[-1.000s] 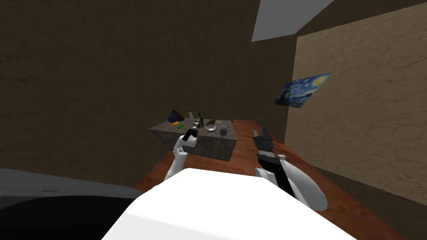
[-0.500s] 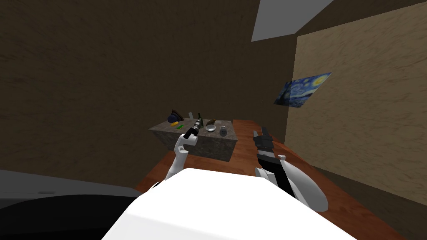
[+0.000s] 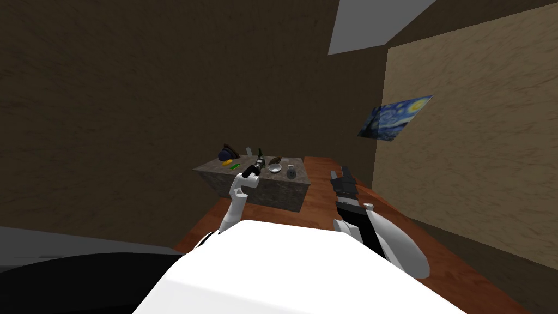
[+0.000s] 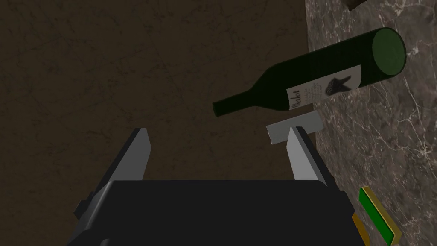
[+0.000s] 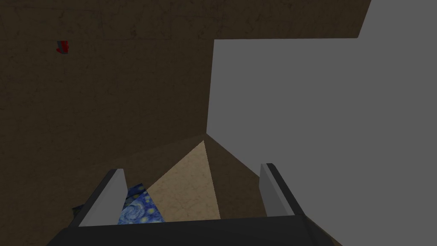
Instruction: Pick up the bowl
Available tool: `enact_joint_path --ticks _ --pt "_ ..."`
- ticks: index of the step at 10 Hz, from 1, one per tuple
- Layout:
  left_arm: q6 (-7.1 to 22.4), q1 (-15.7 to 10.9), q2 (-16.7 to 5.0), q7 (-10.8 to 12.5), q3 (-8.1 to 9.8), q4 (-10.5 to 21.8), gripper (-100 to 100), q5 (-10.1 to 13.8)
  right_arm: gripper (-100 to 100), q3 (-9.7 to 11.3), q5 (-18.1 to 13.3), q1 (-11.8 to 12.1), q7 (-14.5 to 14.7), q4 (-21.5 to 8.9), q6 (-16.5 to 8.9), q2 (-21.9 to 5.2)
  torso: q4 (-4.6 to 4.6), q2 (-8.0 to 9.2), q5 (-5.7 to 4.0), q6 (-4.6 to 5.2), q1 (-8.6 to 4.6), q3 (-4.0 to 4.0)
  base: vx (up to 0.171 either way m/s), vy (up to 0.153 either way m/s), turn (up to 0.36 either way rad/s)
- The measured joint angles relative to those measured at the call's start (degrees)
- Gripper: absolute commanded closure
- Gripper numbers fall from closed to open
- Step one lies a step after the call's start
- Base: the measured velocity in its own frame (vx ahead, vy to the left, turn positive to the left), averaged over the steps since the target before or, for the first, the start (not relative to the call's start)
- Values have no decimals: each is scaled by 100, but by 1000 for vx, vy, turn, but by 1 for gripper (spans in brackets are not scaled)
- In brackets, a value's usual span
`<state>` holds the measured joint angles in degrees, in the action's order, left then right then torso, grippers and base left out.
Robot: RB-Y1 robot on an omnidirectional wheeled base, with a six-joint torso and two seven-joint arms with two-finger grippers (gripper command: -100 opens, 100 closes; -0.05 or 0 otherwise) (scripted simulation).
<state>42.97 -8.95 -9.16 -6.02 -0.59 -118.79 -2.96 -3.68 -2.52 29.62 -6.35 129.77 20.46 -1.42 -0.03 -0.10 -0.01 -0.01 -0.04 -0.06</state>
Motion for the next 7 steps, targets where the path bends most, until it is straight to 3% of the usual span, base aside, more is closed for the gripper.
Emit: enact_joint_path --ticks 7 --pt "1099 -304 8 -142 -11 123 -100 14 0 0 0 0 0 0 0 0 0 0 1 -1 3 0 28 -7 -8"
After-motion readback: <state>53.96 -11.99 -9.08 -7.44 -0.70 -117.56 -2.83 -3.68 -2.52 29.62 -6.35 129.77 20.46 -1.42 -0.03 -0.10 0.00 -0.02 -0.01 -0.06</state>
